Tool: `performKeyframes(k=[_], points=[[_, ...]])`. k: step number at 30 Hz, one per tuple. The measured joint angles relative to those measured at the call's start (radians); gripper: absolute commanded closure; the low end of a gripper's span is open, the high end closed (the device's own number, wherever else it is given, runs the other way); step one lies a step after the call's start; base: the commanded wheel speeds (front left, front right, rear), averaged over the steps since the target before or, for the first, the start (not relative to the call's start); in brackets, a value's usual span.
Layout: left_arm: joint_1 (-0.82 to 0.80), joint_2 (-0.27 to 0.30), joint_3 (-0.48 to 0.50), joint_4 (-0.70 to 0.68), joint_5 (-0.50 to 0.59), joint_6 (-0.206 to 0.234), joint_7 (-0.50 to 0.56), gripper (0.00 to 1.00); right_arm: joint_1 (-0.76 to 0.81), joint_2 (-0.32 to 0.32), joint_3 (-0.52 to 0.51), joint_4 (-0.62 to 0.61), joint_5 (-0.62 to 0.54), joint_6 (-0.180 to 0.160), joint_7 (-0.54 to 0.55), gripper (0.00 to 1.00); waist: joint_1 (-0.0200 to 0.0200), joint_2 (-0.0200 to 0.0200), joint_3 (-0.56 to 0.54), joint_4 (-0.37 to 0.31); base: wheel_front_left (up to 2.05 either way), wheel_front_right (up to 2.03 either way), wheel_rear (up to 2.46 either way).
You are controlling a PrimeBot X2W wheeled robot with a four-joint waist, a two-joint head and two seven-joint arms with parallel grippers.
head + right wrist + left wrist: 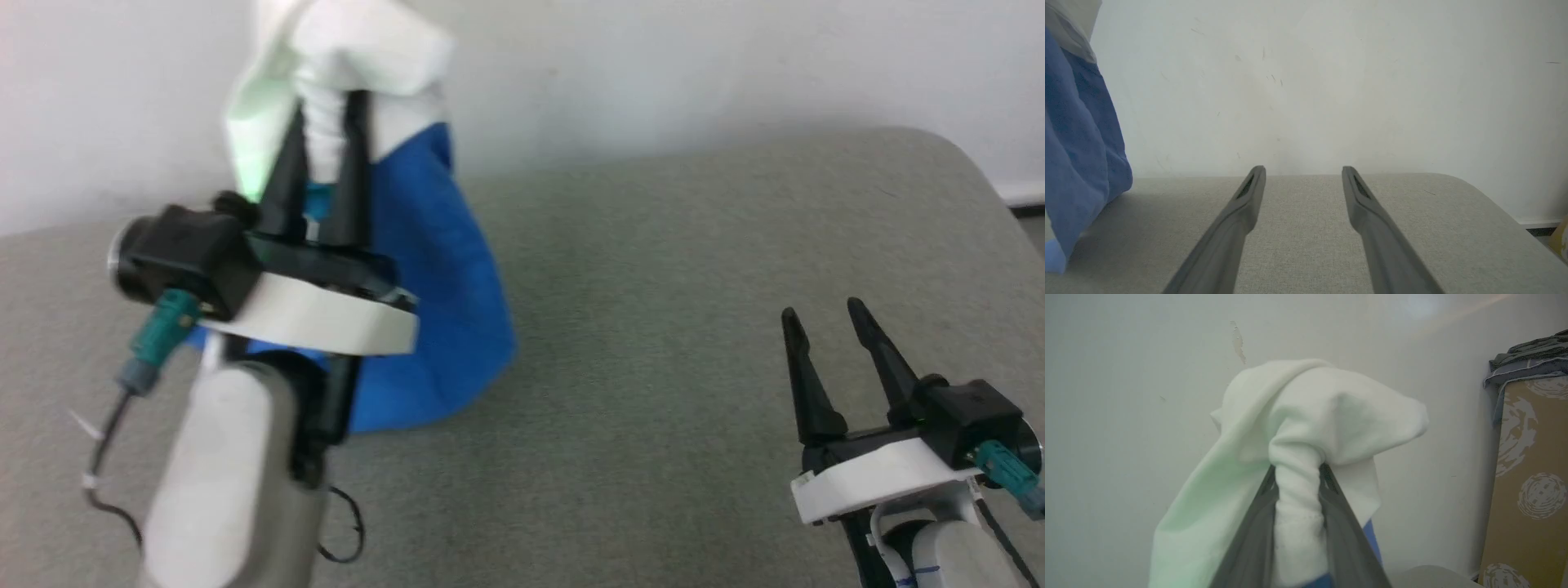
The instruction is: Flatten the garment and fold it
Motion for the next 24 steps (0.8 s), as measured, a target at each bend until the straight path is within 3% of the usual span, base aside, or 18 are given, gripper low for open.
performKeyframes(k=[6, 11, 15, 16, 17, 18, 19, 24], points=[[0.079, -0.062, -0.087, 0.058, -0.030, -0.004, 0.010, 1.00, 0.001, 0.000, -0.015, 0.007, 0.010, 0.000, -0.013, 0.00, 0.0001, 0.0000, 0.038, -0.085, 0.00, 0.00, 0.00], [0.284, -0.066, -0.119, 0.253, -0.047, 0.015, 0.015, 1.00, 0.000, 0.000, -0.011, 0.024, 0.025, 0.000, -0.025, 0.00, 0.0002, 0.0000, 0.086, -0.120, 0.00, 0.00, 0.00], [0.351, -0.069, -0.139, 0.336, -0.049, 0.019, -0.023, 1.00, 0.000, -0.001, -0.010, 0.029, 0.024, 0.000, -0.026, 0.00, 0.0003, 0.0000, 0.104, -0.125, 0.00, 0.00, 0.00], [0.357, -0.072, -0.147, 0.354, -0.049, 0.019, -0.046, 0.85, 0.000, -0.001, -0.009, 0.030, 0.020, 0.000, -0.026, 0.00, 0.0003, 0.0000, 0.106, -0.122, 0.00, 0.00, 0.00], [0.358, -0.074, -0.160, 0.370, -0.048, 0.017, -0.063, 0.59, 0.000, 0.000, -0.010, 0.031, 0.014, 0.000, -0.025, 0.00, 0.0002, 0.0000, 0.107, -0.118, 0.00, 0.00, 0.00], [0.361, -0.077, -0.170, 0.380, -0.048, 0.009, -0.079, 0.08, 0.000, 0.000, -0.010, 0.031, 0.011, 0.000, -0.025, 0.00, 0.0001, 0.0000, 0.108, -0.113, 0.00, 0.00, 0.00], [0.364, -0.081, -0.180, 0.387, -0.048, 0.002, -0.098, 0.00, 0.000, -0.001, -0.012, 0.031, 0.005, 0.000, -0.024, 0.00, 0.0002, 0.0000, 0.107, -0.107, 0.00, 0.00, 0.00], [0.370, -0.092, -0.204, 0.361, -0.042, -0.017, -0.157, 0.00, 0.002, 0.000, -0.019, 0.026, -0.016, 0.000, -0.013, 0.00, 0.0002, 0.0000, 0.086, -0.070, 0.00, 0.00, 0.00]])
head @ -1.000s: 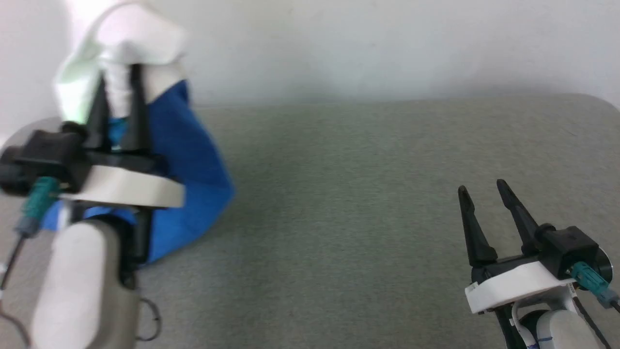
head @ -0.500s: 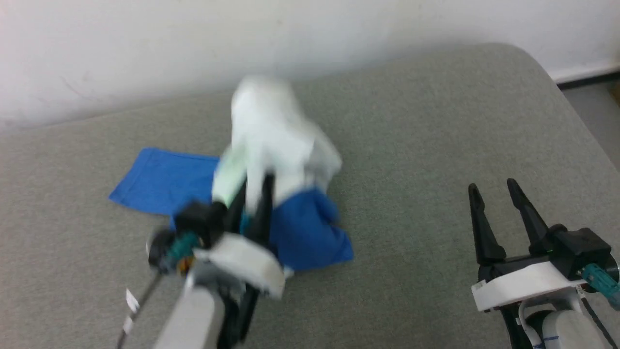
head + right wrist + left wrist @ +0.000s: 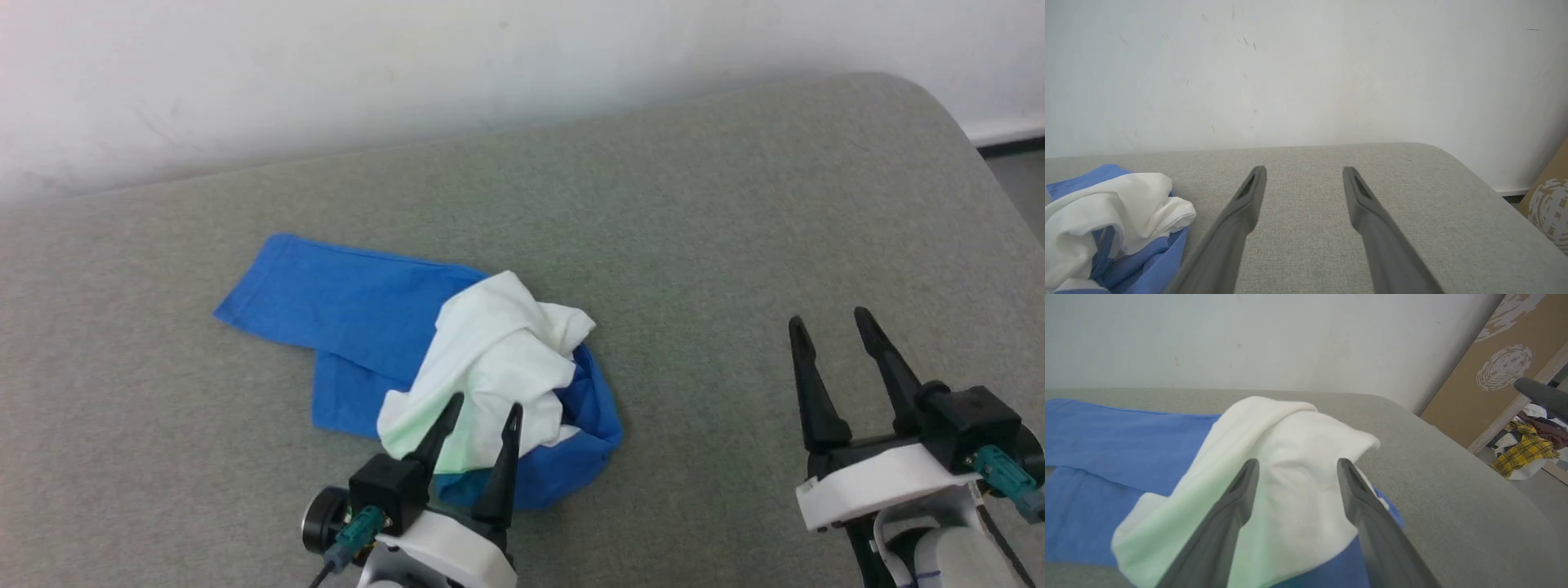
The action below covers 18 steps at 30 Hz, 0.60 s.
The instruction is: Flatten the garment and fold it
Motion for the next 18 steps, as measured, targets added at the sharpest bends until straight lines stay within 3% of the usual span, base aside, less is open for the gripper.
performKeyframes(k=[10, 18], points=[[-0.024, 0.000, 0.090, -0.154, 0.015, 0.017, -0.021, 0.00, 0.050, 0.000, -0.002, -0.033, -0.013, 0.000, 0.035, 0.00, -0.0002, 0.0000, -0.068, 0.074, 0.00, 0.00, 0.00], [0.012, 0.075, 0.234, -0.139, 0.002, 0.075, -0.021, 0.00, 0.076, 0.000, 0.003, -0.057, -0.020, 0.000, 0.067, 0.00, -0.0003, 0.0000, -0.107, 0.109, 0.00, 0.00, 0.00]])
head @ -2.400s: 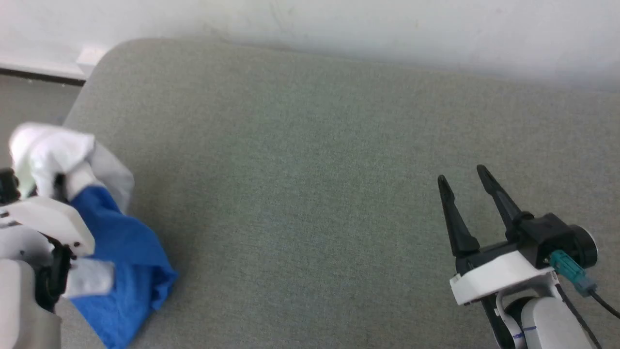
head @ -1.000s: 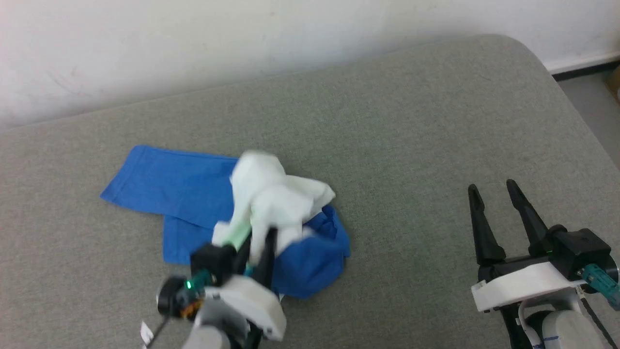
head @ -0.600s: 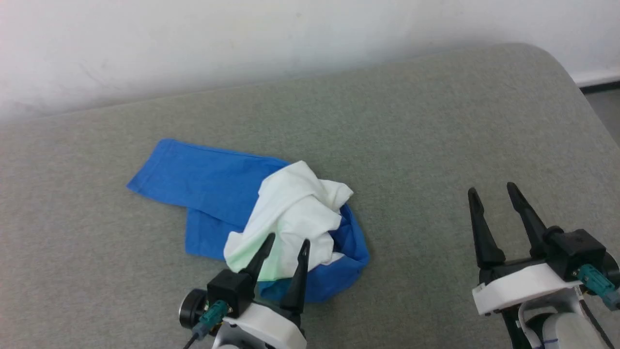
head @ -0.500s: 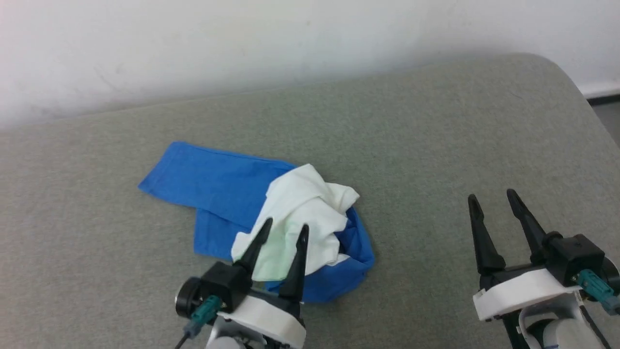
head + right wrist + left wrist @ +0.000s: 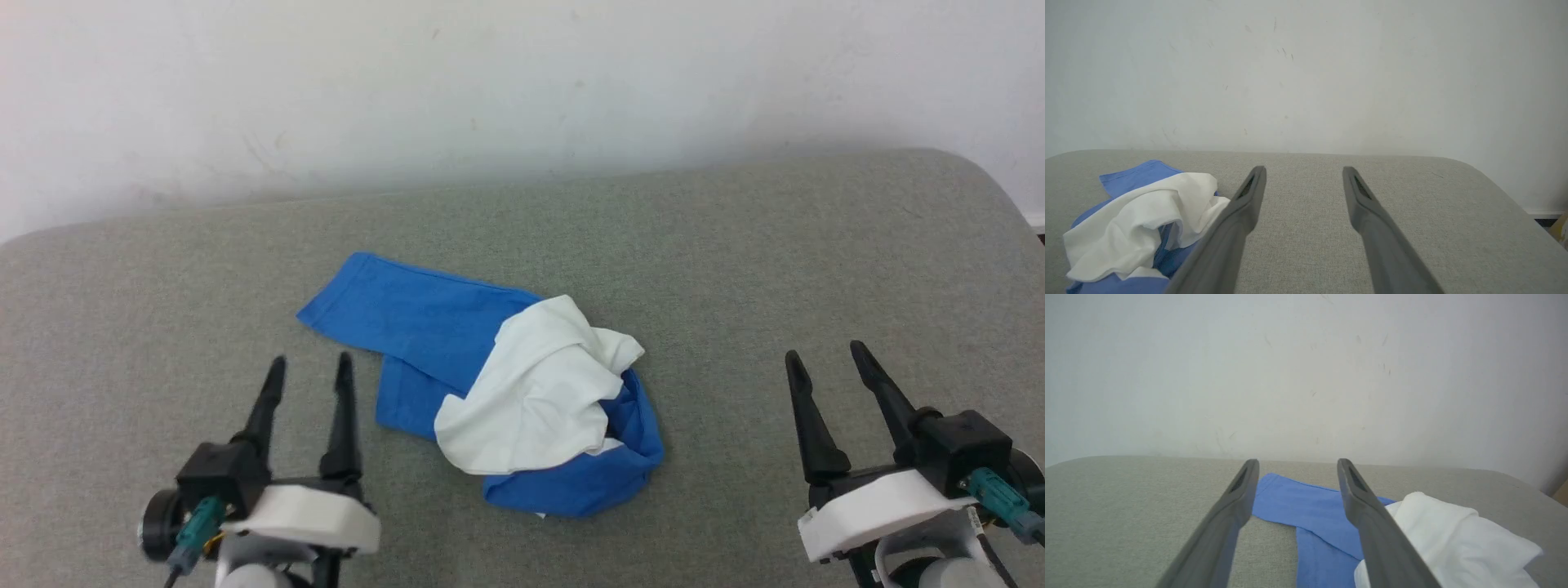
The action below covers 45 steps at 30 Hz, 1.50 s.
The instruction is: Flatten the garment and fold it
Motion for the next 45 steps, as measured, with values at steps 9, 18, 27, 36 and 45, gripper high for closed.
performKeyframes(k=[9, 18, 27, 36, 45], points=[[0.076, 0.054, 0.065, -0.032, -0.013, 0.033, 0.003, 0.00, 0.012, 0.000, -0.005, -0.012, -0.004, 0.000, 0.029, 0.00, 0.0002, 0.0000, 0.001, 0.029, 0.00, 0.00, 0.00], [0.073, 0.035, 0.040, -0.048, -0.022, 0.040, 0.012, 0.00, -0.116, -0.047, 0.167, 0.113, 0.010, 0.000, 0.235, 0.00, 0.0002, 0.0000, 0.013, 0.070, 0.00, 0.00, 0.00], [0.067, 0.016, 0.018, -0.020, -0.027, 0.030, 0.010, 0.00, -0.292, -0.126, 0.395, 0.249, 0.205, 0.000, 0.451, 0.00, 0.0002, 0.0000, 0.017, 0.115, 0.00, 0.00, 0.00], [0.064, 0.008, 0.022, 0.002, -0.041, 0.029, 0.009, 0.00, -0.375, -0.146, 0.496, 0.351, 0.321, 0.000, 0.410, 1.00, 0.0002, 0.0000, 0.013, 0.136, 0.00, 0.00, 0.00], [0.068, 0.008, 0.029, -0.002, -0.041, 0.030, 0.001, 0.00, -0.338, -0.190, 0.305, 0.191, 0.253, 0.000, 0.241, 1.00, 0.0002, 0.0000, 0.003, 0.093, 0.00, 0.00, 0.00]])
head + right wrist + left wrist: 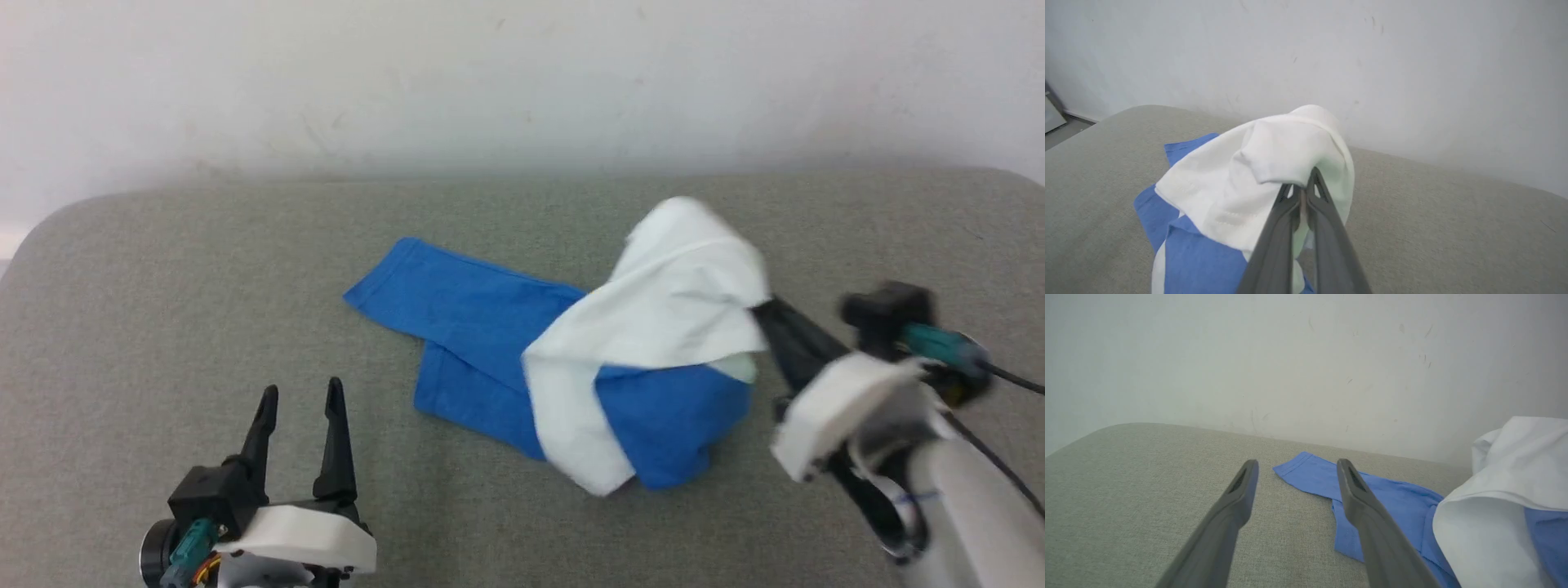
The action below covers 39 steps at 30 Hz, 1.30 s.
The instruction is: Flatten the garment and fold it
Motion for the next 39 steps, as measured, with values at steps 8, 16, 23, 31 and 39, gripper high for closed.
performKeyframes(k=[8, 16, 23, 31, 39], points=[[0.010, 0.001, 0.005, -0.006, -0.005, 0.001, 0.000, 0.00, 0.448, 0.080, -0.299, -0.282, -0.098, 0.000, 0.177, 1.00, -0.0001, 0.0000, -0.008, -0.047, 0.00, 0.00, 0.00], [0.020, 0.006, 0.000, -0.003, -0.007, 0.000, 0.000, 0.00, 0.695, 0.138, -0.337, -0.371, -0.070, 0.000, 0.377, 0.00, -0.0001, 0.0000, -0.004, -0.084, 0.00, 0.00, 0.00], [0.020, 0.015, -0.002, 0.005, -0.011, 0.000, 0.000, 0.00, 0.639, 0.150, -0.411, -0.503, -0.030, 0.000, 0.239, 0.00, -0.0001, 0.0000, -0.017, -0.089, 0.00, 0.00, 0.00], [0.024, 0.014, -0.004, 0.003, -0.018, 0.001, 0.000, 0.00, 0.359, 0.014, -0.270, -0.395, 0.011, 0.000, 0.284, 0.00, -0.0001, 0.0000, -0.016, -0.081, 0.00, 0.00, 0.00], [-0.010, -0.006, -0.028, 0.004, -0.015, -0.001, 0.000, 0.00, -0.005, -0.087, 0.082, -0.071, 0.152, 0.000, 0.346, 0.00, 0.0001, 0.0000, 0.019, -0.017, 0.00, 0.00, 0.00]])
